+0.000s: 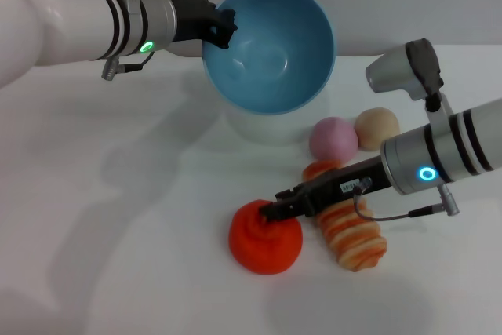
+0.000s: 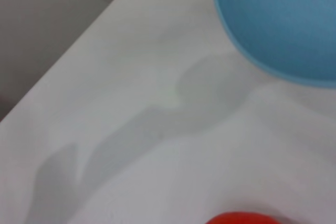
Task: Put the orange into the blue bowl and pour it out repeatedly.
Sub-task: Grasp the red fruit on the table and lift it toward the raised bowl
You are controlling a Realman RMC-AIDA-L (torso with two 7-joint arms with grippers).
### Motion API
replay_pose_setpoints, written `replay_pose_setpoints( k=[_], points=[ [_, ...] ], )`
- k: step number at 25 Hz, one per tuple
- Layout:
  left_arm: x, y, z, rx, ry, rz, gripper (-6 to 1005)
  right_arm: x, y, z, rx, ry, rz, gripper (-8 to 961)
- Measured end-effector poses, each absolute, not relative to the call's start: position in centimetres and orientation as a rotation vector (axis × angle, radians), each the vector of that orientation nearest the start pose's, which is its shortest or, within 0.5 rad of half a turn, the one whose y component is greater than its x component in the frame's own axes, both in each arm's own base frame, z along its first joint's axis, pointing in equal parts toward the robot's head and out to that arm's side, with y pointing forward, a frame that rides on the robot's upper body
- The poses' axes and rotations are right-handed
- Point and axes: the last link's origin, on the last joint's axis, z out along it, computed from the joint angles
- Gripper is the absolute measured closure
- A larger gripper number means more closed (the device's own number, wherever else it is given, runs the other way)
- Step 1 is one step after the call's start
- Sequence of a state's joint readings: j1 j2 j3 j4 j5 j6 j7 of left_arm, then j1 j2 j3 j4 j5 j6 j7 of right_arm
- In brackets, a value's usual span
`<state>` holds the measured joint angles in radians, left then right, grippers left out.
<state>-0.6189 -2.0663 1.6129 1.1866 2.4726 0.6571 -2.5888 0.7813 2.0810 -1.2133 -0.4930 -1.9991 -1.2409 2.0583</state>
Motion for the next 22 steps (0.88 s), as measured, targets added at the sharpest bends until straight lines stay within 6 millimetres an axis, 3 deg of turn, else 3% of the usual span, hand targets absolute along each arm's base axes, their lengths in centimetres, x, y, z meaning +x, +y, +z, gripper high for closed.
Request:
replay_pose_setpoints(
  k=[17,22],
  points=[
    [-13.1,42.8,-3.1,-2.292,-0.524,-0.151,999,20.9,35.0,-10.1,-2.862,1.293,0.143,477],
    [-13.4,42.8,-3.2,-2.292,-0.531,-0.144,999,21.1,34.9,-10.1,-2.884,1.235,0.137,488]
  ],
)
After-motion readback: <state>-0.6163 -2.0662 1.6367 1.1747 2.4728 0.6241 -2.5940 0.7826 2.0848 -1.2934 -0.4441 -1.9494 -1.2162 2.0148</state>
